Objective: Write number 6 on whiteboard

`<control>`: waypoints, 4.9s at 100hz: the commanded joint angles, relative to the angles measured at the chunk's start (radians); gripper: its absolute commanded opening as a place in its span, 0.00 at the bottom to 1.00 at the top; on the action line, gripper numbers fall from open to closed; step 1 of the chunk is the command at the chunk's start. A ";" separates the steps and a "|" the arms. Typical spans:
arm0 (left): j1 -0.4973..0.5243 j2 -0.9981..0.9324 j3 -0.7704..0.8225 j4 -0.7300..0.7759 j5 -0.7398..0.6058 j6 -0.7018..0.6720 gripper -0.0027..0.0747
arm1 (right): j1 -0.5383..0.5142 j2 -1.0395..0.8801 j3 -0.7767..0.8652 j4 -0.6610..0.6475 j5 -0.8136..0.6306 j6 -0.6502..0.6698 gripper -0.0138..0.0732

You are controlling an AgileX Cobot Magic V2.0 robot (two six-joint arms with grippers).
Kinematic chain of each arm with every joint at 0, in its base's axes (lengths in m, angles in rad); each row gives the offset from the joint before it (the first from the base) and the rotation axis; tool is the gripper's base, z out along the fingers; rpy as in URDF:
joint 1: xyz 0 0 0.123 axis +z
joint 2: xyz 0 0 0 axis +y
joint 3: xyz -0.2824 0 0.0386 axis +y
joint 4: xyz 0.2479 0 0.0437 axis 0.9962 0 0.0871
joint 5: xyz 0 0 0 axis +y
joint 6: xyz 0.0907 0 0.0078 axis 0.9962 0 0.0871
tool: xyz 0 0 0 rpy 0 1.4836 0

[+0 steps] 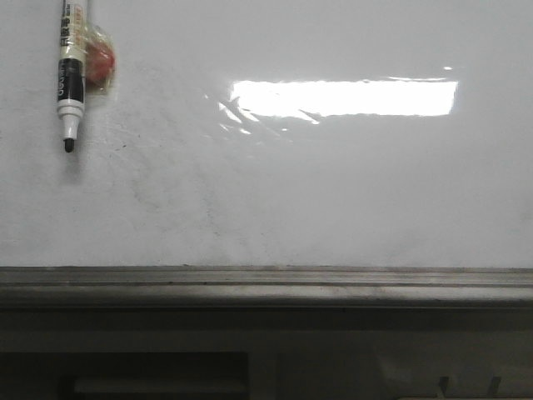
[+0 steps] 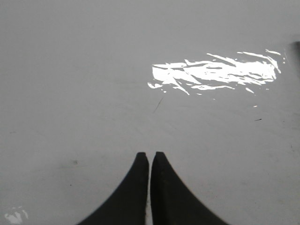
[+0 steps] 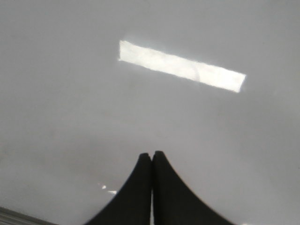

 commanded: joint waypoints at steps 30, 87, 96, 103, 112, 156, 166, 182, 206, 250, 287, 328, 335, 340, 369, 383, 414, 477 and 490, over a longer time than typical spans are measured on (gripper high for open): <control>0.001 -0.032 0.048 -0.206 -0.083 -0.004 0.01 | -0.008 -0.018 0.022 0.321 -0.161 -0.002 0.08; 0.001 0.067 -0.201 -0.476 0.203 0.031 0.01 | -0.008 0.115 -0.181 0.603 0.138 -0.004 0.09; 0.001 0.160 -0.305 -0.384 0.324 0.031 0.01 | -0.008 0.208 -0.254 0.578 0.203 -0.004 0.09; 0.001 0.232 -0.365 -0.375 0.392 0.054 0.01 | -0.008 0.281 -0.305 0.578 0.236 -0.004 0.08; -0.025 0.305 -0.412 -0.385 0.422 0.108 0.01 | -0.008 0.359 -0.362 0.578 0.283 -0.004 0.08; -0.258 0.488 -0.422 -0.598 0.248 0.250 0.64 | -0.006 0.411 -0.425 0.585 0.333 -0.022 0.68; -0.316 0.559 -0.422 -0.620 0.199 0.282 0.64 | -0.006 0.411 -0.425 0.587 0.333 -0.022 0.67; -0.438 0.675 -0.443 -0.638 0.096 0.320 0.62 | -0.006 0.411 -0.425 0.587 0.333 -0.022 0.67; -0.592 0.874 -0.500 -0.619 -0.095 0.320 0.62 | -0.006 0.411 -0.425 0.587 0.333 -0.022 0.67; -0.600 1.022 -0.523 -0.613 -0.195 0.320 0.48 | -0.006 0.411 -0.425 0.587 0.331 -0.022 0.67; -0.600 0.959 -0.526 -0.526 -0.127 0.320 0.01 | -0.006 0.411 -0.428 0.605 0.363 -0.022 0.67; -0.712 0.903 -0.668 -0.187 0.277 0.399 0.01 | 0.061 0.710 -0.600 1.128 0.708 -0.582 0.67; -0.760 0.903 -0.668 -0.150 0.285 0.399 0.01 | 0.068 0.780 -0.647 1.196 0.747 -0.635 0.67; -0.785 0.903 -0.668 -0.129 0.292 0.399 0.01 | 0.068 0.826 -0.682 1.229 0.783 -0.658 0.67; -0.811 0.956 -0.675 -0.114 0.290 0.399 0.01 | 0.131 1.084 -0.909 1.239 0.965 -0.685 0.67; -0.811 0.993 -0.685 -0.114 0.284 0.399 0.01 | 0.225 1.182 -1.003 1.220 0.968 -0.685 0.67; -0.811 1.000 -0.727 -0.108 0.283 0.399 0.01 | 0.353 1.331 -1.126 1.190 0.921 -0.685 0.67; -0.811 1.000 -0.729 -0.108 0.200 0.399 0.01 | 0.366 1.391 -1.161 1.190 0.995 -0.734 0.08; -0.811 1.000 -0.729 -0.112 0.182 0.399 0.03 | 0.366 1.391 -1.161 1.190 0.995 -0.736 0.09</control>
